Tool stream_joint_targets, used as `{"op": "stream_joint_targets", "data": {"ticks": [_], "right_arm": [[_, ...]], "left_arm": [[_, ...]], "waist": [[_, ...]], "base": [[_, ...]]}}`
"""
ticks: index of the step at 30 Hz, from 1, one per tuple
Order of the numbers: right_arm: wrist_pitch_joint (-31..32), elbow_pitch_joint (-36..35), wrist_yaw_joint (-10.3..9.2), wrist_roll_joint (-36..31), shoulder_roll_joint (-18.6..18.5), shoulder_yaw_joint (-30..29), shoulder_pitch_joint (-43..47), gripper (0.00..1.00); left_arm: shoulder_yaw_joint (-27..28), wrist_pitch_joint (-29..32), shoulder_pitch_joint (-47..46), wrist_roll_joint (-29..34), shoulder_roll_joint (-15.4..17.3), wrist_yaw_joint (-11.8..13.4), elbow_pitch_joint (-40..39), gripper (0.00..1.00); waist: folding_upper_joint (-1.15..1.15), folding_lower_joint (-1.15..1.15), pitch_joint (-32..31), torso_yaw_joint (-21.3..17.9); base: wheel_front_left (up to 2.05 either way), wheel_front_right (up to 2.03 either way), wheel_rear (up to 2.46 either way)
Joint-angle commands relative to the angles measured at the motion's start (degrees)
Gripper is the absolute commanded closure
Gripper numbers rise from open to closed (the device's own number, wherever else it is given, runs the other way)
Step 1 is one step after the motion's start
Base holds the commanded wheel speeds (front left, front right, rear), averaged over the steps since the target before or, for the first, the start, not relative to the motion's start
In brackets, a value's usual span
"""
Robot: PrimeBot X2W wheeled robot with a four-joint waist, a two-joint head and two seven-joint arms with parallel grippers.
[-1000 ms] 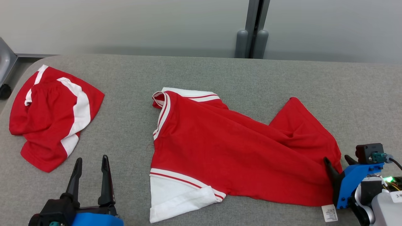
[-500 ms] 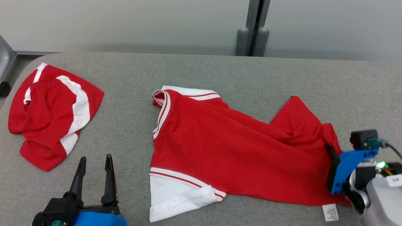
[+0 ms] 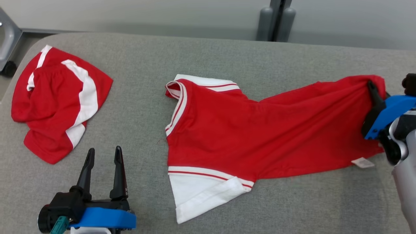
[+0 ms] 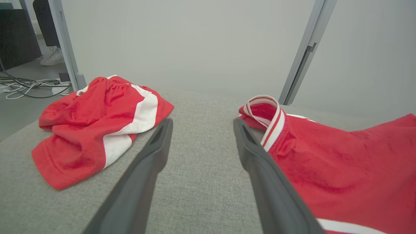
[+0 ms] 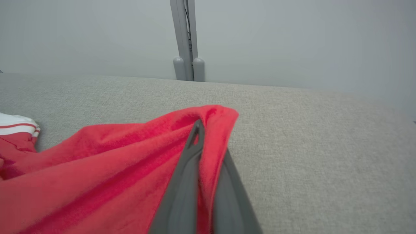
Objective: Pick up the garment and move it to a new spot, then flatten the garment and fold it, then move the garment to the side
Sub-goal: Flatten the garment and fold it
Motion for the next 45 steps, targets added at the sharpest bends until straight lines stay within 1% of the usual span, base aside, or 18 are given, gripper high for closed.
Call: {"op": "stream_joint_targets", "data": {"ticks": [1, 2, 3, 4, 9, 12, 15, 19, 22, 26, 29, 33, 38, 45], "right_arm": [[-0.46, 1.07, 0.01, -0.46, -0.23, -0.27, -1.06, 1.0], [-0.86, 2.29, 0.01, -0.78, -0.36, -0.74, -1.88, 1.0], [-1.55, 3.43, 0.01, -1.2, -0.29, -1.06, -2.47, 0.58], [-2.27, 4.51, 0.01, -1.47, -0.2, -1.34, -3.06, 0.0], [-9.58, 7.51, 0.01, -2.37, -0.81, -1.49, -3.3, 0.0], [-14.13, 7.69, 0.01, -2.73, -0.7, -0.85, -0.96, 0.0], [-16.85, 5.92, 0.01, -2.01, -0.63, -0.03, 1.34, 0.0], [-17.97, 0.04, 0.01, -1.23, 0.45, 1.01, 6.62, 0.0], [-17.98, -7.76, 0.01, -1.05, 1.4, 0.95, 11.97, 0.0], [-17.98, -16.67, 0.02, -1.22, 3.88, 0.58, 20.25, 0.0], [-17.98, -22.03, 0.01, -1.34, 5.79, -0.03, 26.08, 0.0], [-17.99, -27.23, 0.02, -2.32, 8.48, -0.69, 32.86, 0.0], [-17.99, -31.78, 0.01, -4.0, 11.46, -2.63, 40.37, 0.0], [-16.41, -37.03, 0.02, -5.4, 13.73, -4.21, 48.26, 0.0]], "left_arm": [[0.13, -0.13, -0.83, -0.05, -0.03, 0.21, -0.09, 0.0], [-0.11, -0.13, -1.08, -0.12, -0.04, 0.27, -0.1, 0.0], [-0.22, -0.13, -1.26, -0.2, -0.04, 0.34, -0.13, 0.0], [-0.37, -0.13, -1.36, -0.29, -0.05, 0.39, -0.19, 0.0], [-0.41, -0.13, -1.28, -0.24, -0.05, 0.64, -0.26, 0.0], [-0.12, -0.13, -0.53, 0.35, -0.04, 0.74, -0.22, 0.0], [0.07, -0.13, 0.17, 0.76, -0.04, 0.65, -0.24, 0.0], [0.61, -0.13, 1.2, 1.37, -0.04, 0.39, 0.16, 0.0], [1.02, -0.13, 2.29, 1.86, -0.03, 0.14, 0.45, 0.0], [1.53, -0.13, 3.74, 2.44, -0.04, -0.11, 0.93, 0.0], [1.98, -0.13, 4.73, 2.76, -0.04, -0.14, 1.25, 0.0], [2.41, -0.13, 6.06, 3.39, -0.03, -0.27, 1.42, 0.0], [2.73, -0.13, 7.13, 4.02, -0.04, -0.41, 1.56, 0.0], [3.06, -0.13, 8.29, 4.42, -0.04, -0.51, 1.43, 0.0]], "waist": [[0.0, -0.01, 0.87, 0.79], [0.0, -0.01, 1.3, 1.07], [0.0, -0.01, 1.5, 1.25], [0.0, -0.01, 1.66, 1.4], [0.0, -0.01, 1.33, 1.35], [0.0, -0.01, 0.01, 0.5], [0.0, -0.01, -1.57, -0.66], [0.0, -0.01, -4.21, -2.59], [0.0, -0.01, -6.25, -3.99], [0.0, -0.01, -8.62, -5.34], [0.0, -0.01, -10.05, -5.84], [0.0, -0.01, -11.41, -6.26], [0.0, -0.01, -12.66, -6.23], [0.0, -0.01, -13.56, -5.91]], "base": [[0.0, 0.0, 0.0], [0.0, 0.0, 0.0], [0.0, 0.0, 0.0], [0.0, 0.0, 0.0], [0.0, 0.0, 0.0], [0.0, 0.0, 0.0], [0.0, 0.0, 0.0], [0.0, 0.0, 0.0], [0.0, 0.0, 0.0], [0.0, 0.0, 0.0], [0.0, 0.0, 0.0], [0.0, 0.0, 0.0], [0.0, 0.0, 0.0], [0.0, 0.0, 0.0]]}}
